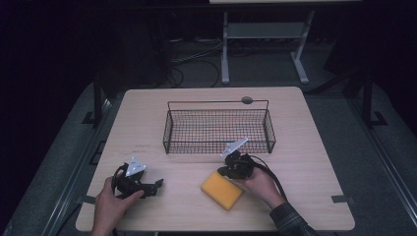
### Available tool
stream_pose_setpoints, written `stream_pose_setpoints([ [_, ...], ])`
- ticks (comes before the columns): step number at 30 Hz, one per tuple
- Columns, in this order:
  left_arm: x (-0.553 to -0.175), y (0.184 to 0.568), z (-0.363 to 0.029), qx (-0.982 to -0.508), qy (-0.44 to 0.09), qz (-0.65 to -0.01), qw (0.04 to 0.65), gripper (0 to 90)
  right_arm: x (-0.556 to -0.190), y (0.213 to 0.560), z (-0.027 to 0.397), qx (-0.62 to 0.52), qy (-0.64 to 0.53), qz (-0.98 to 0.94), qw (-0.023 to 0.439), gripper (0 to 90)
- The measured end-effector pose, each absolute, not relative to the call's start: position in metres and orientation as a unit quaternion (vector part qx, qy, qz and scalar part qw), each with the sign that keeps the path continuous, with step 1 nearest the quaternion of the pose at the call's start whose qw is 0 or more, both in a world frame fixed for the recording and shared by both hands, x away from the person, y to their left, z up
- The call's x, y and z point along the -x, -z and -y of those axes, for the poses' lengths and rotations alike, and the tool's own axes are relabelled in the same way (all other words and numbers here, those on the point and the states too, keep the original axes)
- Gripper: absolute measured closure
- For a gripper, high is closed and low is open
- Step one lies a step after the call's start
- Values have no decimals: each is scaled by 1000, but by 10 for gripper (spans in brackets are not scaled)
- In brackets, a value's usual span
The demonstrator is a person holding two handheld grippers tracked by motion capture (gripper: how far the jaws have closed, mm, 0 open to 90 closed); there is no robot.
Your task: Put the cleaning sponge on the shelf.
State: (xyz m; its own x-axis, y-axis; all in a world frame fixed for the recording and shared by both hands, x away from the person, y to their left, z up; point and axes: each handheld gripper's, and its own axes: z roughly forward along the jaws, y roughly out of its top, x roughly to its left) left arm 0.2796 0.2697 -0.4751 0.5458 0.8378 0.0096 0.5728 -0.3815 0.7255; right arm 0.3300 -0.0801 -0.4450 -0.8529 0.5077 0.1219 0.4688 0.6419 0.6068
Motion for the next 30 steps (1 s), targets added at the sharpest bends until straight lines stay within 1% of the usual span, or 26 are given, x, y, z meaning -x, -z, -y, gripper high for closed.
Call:
stream_pose_setpoints([
  [4, -280, 475, -270, -809, -192, -436, 345, 126, -330, 442, 86, -277, -329, -902, 34, 889],
  [8, -280, 475, -270, -809, -192, -436, 345, 127, -330, 438, 93, -287, -327, -900, 37, 845],
  [11, -280, 475, -270, -809, -192, -436, 345, 127, -329, 436, 100, -294, -322, -899, 41, 794],
  [14, -280, 475, -270, -809, -192, -436, 345, 127, -327, 433, 104, -300, -314, -899, 50, 714],
  [16, -280, 475, -270, -809, -192, -436, 345, 127, -325, 431, 107, -306, -308, -899, 51, 640],
  [18, -280, 475, -270, -809, -192, -436, 345, 127, -324, 430, 111, -314, -299, -900, 45, 565],
  [20, -280, 475, -270, -809, -192, -436, 345, 127, -323, 429, 113, -318, -294, -900, 45, 518],
  [22, -280, 475, -270, -809, -192, -436, 345, 126, -321, 429, 115, -320, -291, -901, 42, 445],
  [30, -280, 475, -270, -808, -192, -437, 346, 126, -313, 423, 121, -322, -282, -903, 38, 316],
])
